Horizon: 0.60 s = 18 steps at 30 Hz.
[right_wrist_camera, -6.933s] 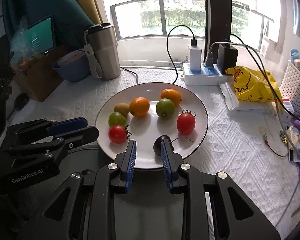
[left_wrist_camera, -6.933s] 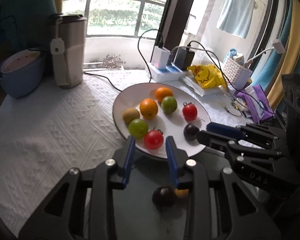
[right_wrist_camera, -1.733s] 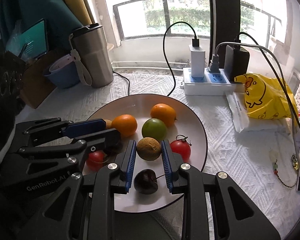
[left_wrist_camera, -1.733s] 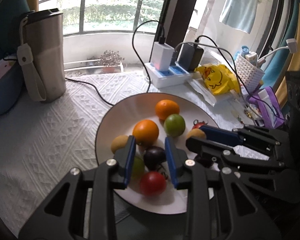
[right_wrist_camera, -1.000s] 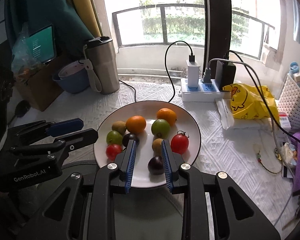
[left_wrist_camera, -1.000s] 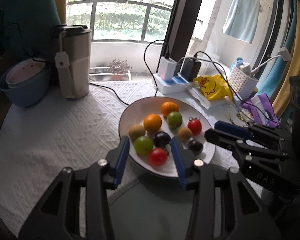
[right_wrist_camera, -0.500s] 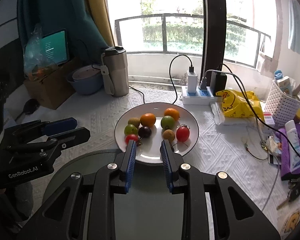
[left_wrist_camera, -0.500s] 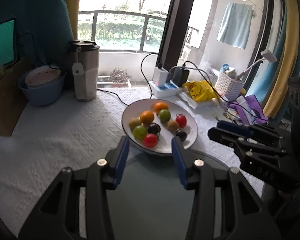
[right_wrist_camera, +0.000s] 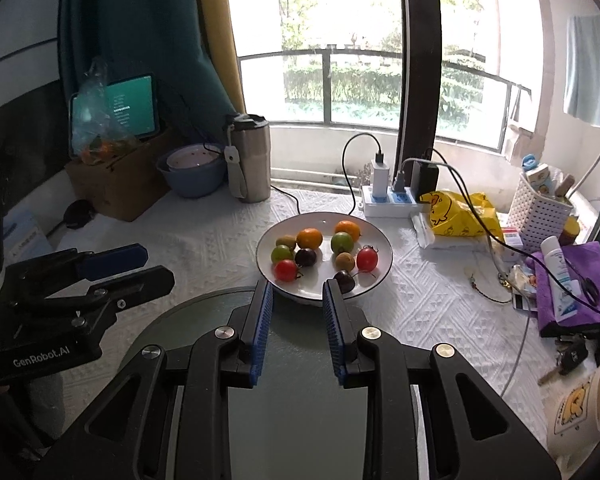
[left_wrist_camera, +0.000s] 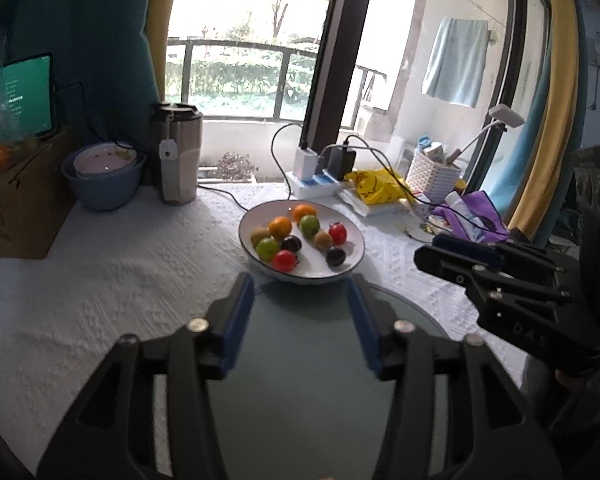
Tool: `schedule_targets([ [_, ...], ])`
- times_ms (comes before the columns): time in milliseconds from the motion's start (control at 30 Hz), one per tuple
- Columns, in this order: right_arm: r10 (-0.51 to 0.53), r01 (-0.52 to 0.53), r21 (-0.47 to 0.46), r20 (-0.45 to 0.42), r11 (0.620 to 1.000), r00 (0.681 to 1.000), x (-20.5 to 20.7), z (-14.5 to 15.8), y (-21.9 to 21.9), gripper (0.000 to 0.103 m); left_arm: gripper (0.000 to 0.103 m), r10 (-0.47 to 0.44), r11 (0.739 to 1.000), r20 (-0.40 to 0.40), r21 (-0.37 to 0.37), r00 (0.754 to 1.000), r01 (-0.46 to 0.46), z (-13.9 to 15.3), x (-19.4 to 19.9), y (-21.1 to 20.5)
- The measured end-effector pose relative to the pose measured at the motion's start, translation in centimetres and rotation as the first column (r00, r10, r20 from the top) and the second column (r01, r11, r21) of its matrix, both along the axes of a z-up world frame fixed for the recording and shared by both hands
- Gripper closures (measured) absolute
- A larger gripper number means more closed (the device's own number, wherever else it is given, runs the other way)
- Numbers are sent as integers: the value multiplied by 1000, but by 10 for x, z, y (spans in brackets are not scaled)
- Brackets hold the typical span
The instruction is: Organize fruits
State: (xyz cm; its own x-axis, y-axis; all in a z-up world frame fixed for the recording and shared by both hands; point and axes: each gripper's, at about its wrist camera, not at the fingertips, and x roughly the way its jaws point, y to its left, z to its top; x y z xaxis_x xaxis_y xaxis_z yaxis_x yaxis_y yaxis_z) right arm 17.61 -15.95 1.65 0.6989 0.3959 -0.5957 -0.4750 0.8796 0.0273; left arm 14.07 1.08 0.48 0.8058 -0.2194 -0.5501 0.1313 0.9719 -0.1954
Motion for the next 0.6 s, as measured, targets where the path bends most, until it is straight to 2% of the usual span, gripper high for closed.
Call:
schedule_targets([
  [100,-3,3,-1,17,1000,1000,-13,6,0,75,27,-1,1000,28,-6,1000,2,6,-14,1],
  [233,-13,12,6,42,1000,999,-28,15,-2,74,24,7,1000,52,-8,999,-7,15,-31,4],
  [267,-15,14,14,48,1000,999,-33,19,-3,69,24,11,1000,62,-6,998,-10,18,-36,5],
  [333,-16,15,21,60,1000,998,-39,24,-5,65,23,16,1000,80,1,997,-17,23,-43,5],
  [400,-22,20,22,81,1000,996,-46,31,-5,65,14,21,1000,110,12,994,-23,30,-50,4],
  [467,-31,29,21,97,999,995,-52,36,-6,65,10,23,1000,148,17,989,-26,36,-57,4],
  [600,-50,48,23,124,999,991,-63,46,-10,64,8,53,997,182,38,982,-61,46,-68,4],
])
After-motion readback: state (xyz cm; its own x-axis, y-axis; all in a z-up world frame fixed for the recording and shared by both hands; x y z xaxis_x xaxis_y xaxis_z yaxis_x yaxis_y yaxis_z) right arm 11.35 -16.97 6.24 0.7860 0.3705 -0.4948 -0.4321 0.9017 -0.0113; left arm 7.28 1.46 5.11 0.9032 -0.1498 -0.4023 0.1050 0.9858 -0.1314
